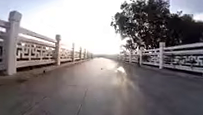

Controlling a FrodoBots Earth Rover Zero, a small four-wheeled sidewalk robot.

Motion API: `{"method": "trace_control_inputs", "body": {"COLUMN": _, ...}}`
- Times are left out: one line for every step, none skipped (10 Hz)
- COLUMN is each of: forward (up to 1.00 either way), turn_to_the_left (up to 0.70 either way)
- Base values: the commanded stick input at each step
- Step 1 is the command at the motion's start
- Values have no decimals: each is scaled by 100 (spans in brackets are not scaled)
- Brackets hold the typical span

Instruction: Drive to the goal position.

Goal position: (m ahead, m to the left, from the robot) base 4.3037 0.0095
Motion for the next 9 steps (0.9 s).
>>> {"method": "trace_control_inputs", "body": {"forward": 45, "turn_to_the_left": 0}}
{"method": "trace_control_inputs", "body": {"forward": 45, "turn_to_the_left": 0}}
{"method": "trace_control_inputs", "body": {"forward": 45, "turn_to_the_left": 0}}
{"method": "trace_control_inputs", "body": {"forward": 45, "turn_to_the_left": 0}}
{"method": "trace_control_inputs", "body": {"forward": 45, "turn_to_the_left": 0}}
{"method": "trace_control_inputs", "body": {"forward": 45, "turn_to_the_left": 0}}
{"method": "trace_control_inputs", "body": {"forward": 45, "turn_to_the_left": 0}}
{"method": "trace_control_inputs", "body": {"forward": 45, "turn_to_the_left": 0}}
{"method": "trace_control_inputs", "body": {"forward": 45, "turn_to_the_left": 0}}
